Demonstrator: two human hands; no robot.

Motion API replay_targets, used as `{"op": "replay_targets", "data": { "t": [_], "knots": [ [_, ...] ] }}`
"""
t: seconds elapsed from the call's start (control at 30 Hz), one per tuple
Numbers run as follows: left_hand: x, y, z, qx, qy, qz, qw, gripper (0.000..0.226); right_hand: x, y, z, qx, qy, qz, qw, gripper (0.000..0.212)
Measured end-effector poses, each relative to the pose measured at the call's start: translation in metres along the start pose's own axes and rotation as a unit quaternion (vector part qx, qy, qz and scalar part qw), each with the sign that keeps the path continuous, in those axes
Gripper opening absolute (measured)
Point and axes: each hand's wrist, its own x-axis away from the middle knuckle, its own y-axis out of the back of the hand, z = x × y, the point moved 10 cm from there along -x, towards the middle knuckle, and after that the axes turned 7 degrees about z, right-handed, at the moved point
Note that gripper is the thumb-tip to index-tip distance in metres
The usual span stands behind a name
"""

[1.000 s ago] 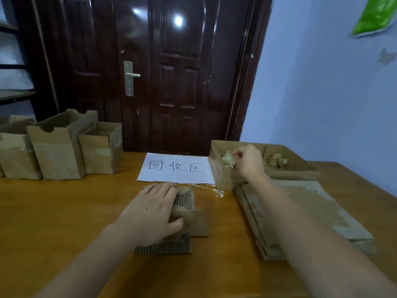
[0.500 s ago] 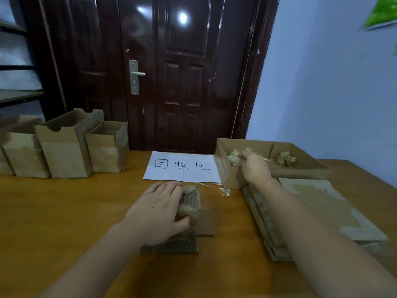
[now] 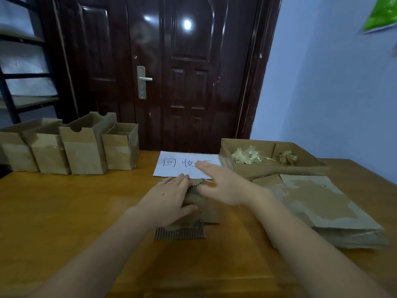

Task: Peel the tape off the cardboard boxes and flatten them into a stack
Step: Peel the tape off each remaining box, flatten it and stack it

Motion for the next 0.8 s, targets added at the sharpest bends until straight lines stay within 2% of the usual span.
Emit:
{"op": "replay_targets", "data": {
  "t": [0.1, 0.17, 0.33, 0.5, 0.6, 0.73, 0.8],
  "knots": [
    [0.005, 0.005, 0.004, -0.013, -0.001, 0.006, 1.0, 0.076, 0.001, -0.036, 0.019, 0.055, 0.009, 0.089, 0.994, 0.103],
    [0.013, 0.008, 0.012, -0.011, 0.017, 0.001, 1.0, 0.078, 0.001, -0.049, 0.02, 0.092, 0.003, 0.097, 0.991, 0.1],
    [0.033, 0.03, 0.019, 0.001, 0.026, -0.064, 0.998, 0.057, 0.005, -0.044, 0.027, 0.118, 0.027, -0.014, 0.993, 0.07],
    [0.045, 0.059, 0.007, -0.051, 0.017, -0.144, 0.988, 0.055, 0.026, -0.017, 0.044, 0.146, 0.047, -0.148, 0.977, 0.068],
    [0.066, 0.064, -0.007, -0.022, -0.022, -0.197, 0.98, 0.05, 0.054, -0.01, 0.063, 0.159, 0.099, -0.227, 0.956, 0.06],
    [0.09, 0.047, -0.02, 0.014, -0.072, -0.224, 0.972, 0.026, 0.075, -0.033, 0.072, 0.15, 0.137, -0.232, 0.951, 0.048],
    [0.099, 0.032, -0.023, 0.009, -0.077, -0.226, 0.971, 0.022, 0.079, -0.049, 0.072, 0.173, 0.137, -0.235, 0.947, 0.048]
  ]
}}
